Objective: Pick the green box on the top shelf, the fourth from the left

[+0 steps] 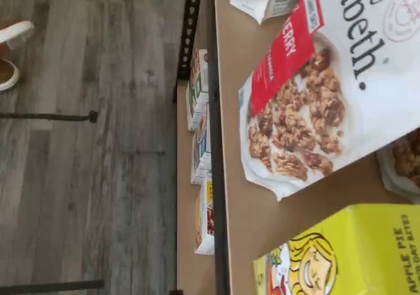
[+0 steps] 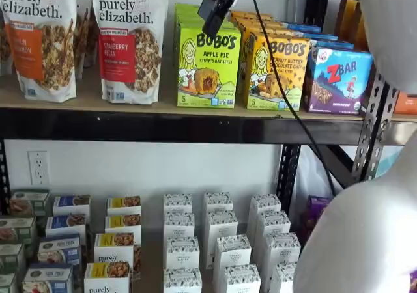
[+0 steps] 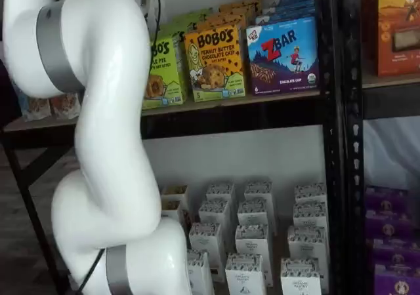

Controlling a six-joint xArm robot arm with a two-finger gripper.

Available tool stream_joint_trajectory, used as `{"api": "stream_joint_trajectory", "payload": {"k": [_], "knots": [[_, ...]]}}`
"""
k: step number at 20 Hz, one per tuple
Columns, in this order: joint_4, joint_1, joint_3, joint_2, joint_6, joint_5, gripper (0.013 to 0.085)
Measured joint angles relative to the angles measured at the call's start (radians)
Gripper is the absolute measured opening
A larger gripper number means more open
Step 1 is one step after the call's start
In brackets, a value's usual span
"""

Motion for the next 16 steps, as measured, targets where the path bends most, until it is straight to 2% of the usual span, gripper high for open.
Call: {"api": "stream_joint_trajectory", "payload": {"k": [9,16], "knots": [[0.012,-0.027,-0.047,0.055,-0.027,-0.006,0.085],[-0.007,-0.041,-0.075,0.089,-0.045,-0.005,0.085]]}}
